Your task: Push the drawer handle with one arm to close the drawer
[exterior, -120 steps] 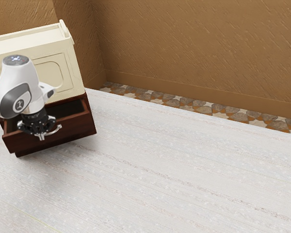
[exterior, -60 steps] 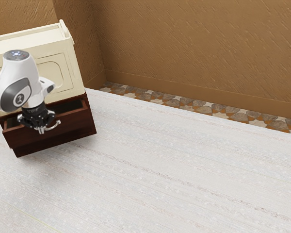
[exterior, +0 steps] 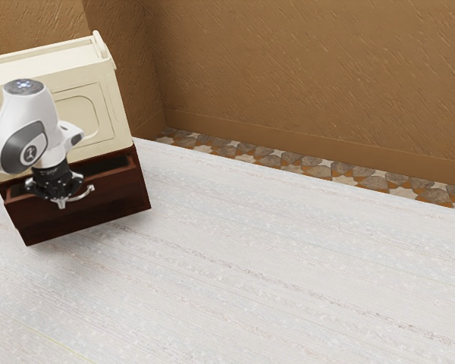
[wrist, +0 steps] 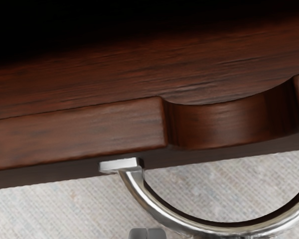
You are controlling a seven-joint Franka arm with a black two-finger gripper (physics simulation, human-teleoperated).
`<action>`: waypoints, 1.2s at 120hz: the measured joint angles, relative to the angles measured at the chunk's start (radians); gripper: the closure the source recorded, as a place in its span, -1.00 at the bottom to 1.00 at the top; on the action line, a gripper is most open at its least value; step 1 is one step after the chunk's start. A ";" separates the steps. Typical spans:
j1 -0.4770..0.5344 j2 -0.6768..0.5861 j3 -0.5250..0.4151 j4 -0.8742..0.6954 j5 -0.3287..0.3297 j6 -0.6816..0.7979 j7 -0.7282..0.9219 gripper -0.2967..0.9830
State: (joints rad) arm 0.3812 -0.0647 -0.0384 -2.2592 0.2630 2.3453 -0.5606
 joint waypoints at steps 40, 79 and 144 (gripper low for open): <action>-0.010 0.044 0.030 0.047 0.009 0.013 0.018 0.69; 0.012 0.081 0.034 0.085 0.017 0.035 0.044 0.69; 0.006 0.094 0.059 0.078 0.051 0.124 0.070 0.69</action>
State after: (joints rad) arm 0.3877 0.0294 0.0210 -2.1816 0.3136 2.4697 -0.4902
